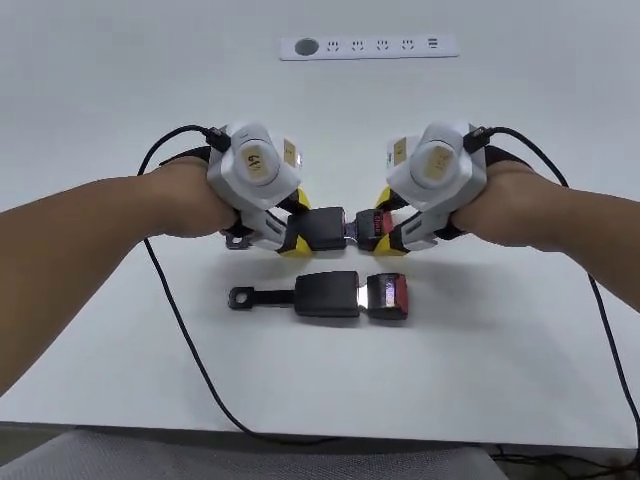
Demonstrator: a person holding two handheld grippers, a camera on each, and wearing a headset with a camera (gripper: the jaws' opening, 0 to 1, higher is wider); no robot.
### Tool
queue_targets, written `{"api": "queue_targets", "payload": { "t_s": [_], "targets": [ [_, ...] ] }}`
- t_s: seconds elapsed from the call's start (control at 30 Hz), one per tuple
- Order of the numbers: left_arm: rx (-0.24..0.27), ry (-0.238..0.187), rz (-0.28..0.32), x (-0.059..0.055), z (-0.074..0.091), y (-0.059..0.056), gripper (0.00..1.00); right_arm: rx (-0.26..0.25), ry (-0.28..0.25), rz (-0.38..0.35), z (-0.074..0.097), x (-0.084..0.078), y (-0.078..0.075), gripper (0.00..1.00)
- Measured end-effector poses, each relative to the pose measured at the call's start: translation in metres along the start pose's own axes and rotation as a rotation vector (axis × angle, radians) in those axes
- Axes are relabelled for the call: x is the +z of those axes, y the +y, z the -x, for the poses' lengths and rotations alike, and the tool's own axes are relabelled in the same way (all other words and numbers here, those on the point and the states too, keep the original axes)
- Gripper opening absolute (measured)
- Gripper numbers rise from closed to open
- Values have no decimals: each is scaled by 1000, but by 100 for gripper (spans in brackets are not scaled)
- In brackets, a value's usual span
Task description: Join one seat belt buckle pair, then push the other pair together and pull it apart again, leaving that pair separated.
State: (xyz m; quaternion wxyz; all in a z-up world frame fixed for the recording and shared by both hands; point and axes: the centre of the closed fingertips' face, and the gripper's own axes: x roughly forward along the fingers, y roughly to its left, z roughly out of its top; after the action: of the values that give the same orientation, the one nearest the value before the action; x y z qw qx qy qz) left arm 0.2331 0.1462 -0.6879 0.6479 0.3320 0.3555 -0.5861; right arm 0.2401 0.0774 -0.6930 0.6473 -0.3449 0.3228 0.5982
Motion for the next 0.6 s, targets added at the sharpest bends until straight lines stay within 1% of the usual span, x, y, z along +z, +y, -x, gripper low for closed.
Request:
{"api": "queue_targets", "payload": {
  "t_s": [0.03, 0.13, 0.2, 0.27, 0.3, 0.37, 0.43, 0.6],
  "targets": [
    [0, -1, 1, -3, -5, 1, 32, 1, 0, 0, 0, -1, 0, 33],
    [1, -2, 3, -4, -6, 1, 32, -1, 5, 6, 6, 2, 4, 33],
    [2, -3, 4, -2, -3, 0, 32, 0, 7, 7, 3, -2, 1, 33],
    [3, -3, 8, -2, -3, 0, 32, -1, 10, 6, 5, -8, -1, 33],
    [2, -2, 8, -3, -4, 0, 32, -2, 1, 0, 7, -10, -1, 33],
    [1, 0, 5, -3, -4, 1, 32, -4, -6, -1, 7, -9, 0, 33],
    [2, 4, 3, -3, -4, 1, 32, -9, -9, 2, 9, -5, 1, 33],
    [2, -4, 8, -4, -3, 1, 32, -17, -18, -7, 7, -6, -1, 33]
  ]
}}
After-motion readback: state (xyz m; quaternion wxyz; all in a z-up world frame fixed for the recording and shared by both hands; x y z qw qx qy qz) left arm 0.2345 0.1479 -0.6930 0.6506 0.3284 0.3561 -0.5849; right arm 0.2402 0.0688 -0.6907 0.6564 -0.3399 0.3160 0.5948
